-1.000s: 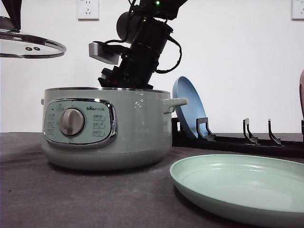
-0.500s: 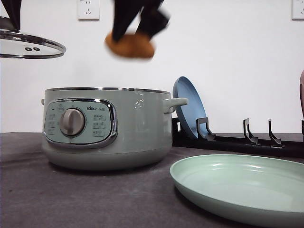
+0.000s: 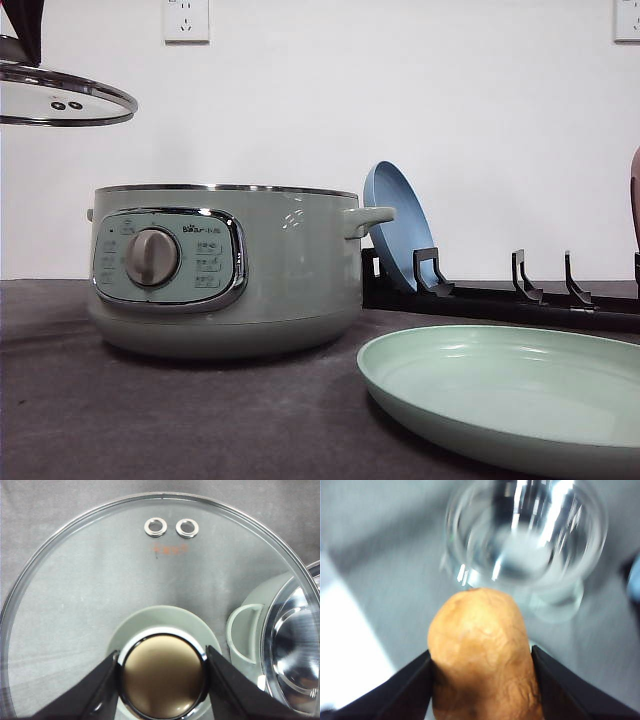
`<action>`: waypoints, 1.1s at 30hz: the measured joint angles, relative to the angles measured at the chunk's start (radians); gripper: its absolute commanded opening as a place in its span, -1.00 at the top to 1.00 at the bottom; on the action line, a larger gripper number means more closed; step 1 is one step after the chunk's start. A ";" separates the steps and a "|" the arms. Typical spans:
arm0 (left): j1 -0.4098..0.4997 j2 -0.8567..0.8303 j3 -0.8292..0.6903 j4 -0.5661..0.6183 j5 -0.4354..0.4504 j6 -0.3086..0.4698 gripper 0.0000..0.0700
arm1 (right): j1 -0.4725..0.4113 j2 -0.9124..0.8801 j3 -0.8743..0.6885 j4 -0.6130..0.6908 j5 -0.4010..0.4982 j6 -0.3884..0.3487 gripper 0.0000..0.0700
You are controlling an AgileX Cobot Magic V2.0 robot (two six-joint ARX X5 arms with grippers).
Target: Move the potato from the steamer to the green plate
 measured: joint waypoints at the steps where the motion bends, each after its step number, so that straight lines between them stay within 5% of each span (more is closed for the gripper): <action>1: 0.000 0.000 0.000 0.000 0.000 0.000 0.97 | 0.000 -0.043 -0.063 0.003 0.000 0.010 0.24; 4: 0.000 0.000 0.000 0.000 0.000 0.000 0.97 | 0.000 -0.162 -0.265 0.033 0.000 0.053 0.24; 10: -0.001 0.000 0.000 0.000 0.000 0.000 0.97 | 0.000 -0.328 -0.666 0.332 0.020 0.202 0.24; 17: -0.001 0.000 0.000 0.000 0.000 0.000 0.97 | 0.000 -0.306 -0.997 0.639 0.049 0.348 0.24; 22: -0.001 0.000 0.000 0.000 0.000 0.000 0.97 | -0.002 -0.230 -1.074 0.793 0.060 0.401 0.24; 33: -0.001 0.000 0.000 0.000 0.000 0.000 0.97 | -0.034 -0.076 -1.079 0.891 0.125 0.411 0.24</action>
